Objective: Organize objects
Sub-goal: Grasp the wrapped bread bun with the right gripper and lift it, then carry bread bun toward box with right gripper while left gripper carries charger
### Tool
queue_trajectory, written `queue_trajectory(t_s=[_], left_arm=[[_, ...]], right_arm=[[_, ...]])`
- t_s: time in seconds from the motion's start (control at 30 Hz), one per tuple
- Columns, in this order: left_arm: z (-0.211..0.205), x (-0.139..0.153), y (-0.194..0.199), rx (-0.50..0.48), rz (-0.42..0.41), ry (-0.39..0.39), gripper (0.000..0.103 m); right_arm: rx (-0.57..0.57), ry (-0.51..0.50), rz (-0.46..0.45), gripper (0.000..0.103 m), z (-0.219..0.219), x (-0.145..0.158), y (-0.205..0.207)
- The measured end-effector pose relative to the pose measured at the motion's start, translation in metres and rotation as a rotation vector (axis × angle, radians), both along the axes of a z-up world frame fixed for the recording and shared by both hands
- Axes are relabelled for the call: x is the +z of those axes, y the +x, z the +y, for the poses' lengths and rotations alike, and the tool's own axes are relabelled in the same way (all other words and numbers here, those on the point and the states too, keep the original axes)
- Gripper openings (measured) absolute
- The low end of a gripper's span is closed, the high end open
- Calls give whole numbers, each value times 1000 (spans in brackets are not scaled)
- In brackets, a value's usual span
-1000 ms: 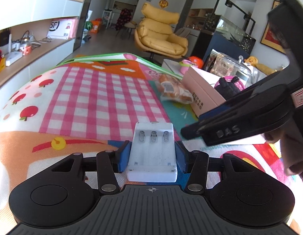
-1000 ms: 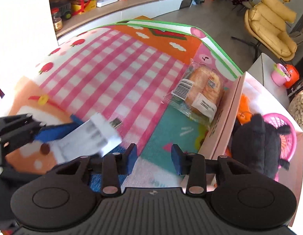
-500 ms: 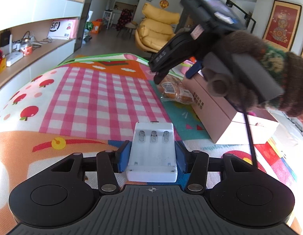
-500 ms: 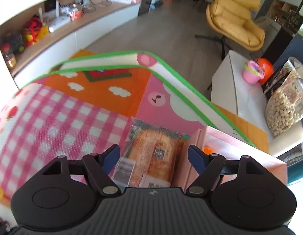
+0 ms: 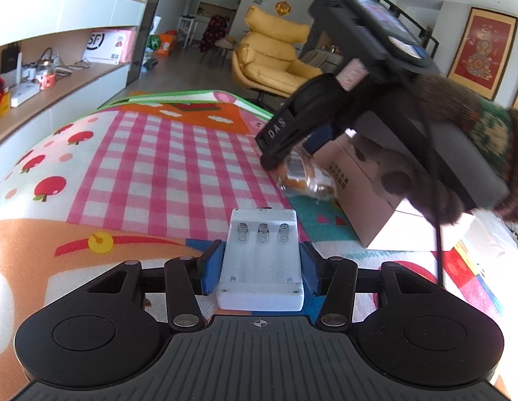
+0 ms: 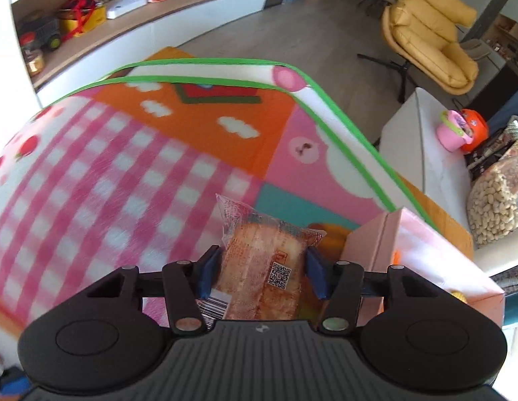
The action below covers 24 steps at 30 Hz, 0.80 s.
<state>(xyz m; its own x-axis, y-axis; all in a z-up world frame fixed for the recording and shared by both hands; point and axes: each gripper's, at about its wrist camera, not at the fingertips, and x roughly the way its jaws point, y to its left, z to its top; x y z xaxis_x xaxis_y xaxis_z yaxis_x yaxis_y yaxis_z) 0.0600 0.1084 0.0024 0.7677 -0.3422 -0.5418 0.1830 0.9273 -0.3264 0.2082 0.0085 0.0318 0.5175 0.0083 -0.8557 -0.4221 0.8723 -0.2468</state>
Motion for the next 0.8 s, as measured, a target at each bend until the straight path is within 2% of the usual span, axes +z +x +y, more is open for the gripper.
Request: queue_trajectory(t_s=[0.17,0.27,0.33,0.4,0.5,0.6,0.67,0.7,0.73,0.8], left_arm=[[1,0,0,1,2,-4,54],[0,1,0,1,3,-2,54],[0,1,0,1,3,-1,54],[-1,2,0,3,4,5,53],[-6,5,-3,-4,15,5,53],[-17,10,-8,-41,44,-29,53],[-31,15,-14,-62,43,-22,53],[-38,18,-17,-71,42,-17,53],[-45,21,-18,-79,46,-14,53],[-57,27,-20,-92,60,-7,53]], right_arm=[[36,106,-31,54,-13,26,-54],[80,211,-55,54,-37,53,-101],[104,245,-82,54,-57,63,-137],[100,220,-113,54,-76,58,-166],[59,116,-142,54,-101,31,-199],[18,76,-125,54,-125,6,-216],[-19,67,-135,70,-141,-8,-230],[-44,69,-155,86,-146,-13,-236],[-64,88,-178,89,-153,-16,-243],[-79,121,-196,89,-166,-18,-257]])
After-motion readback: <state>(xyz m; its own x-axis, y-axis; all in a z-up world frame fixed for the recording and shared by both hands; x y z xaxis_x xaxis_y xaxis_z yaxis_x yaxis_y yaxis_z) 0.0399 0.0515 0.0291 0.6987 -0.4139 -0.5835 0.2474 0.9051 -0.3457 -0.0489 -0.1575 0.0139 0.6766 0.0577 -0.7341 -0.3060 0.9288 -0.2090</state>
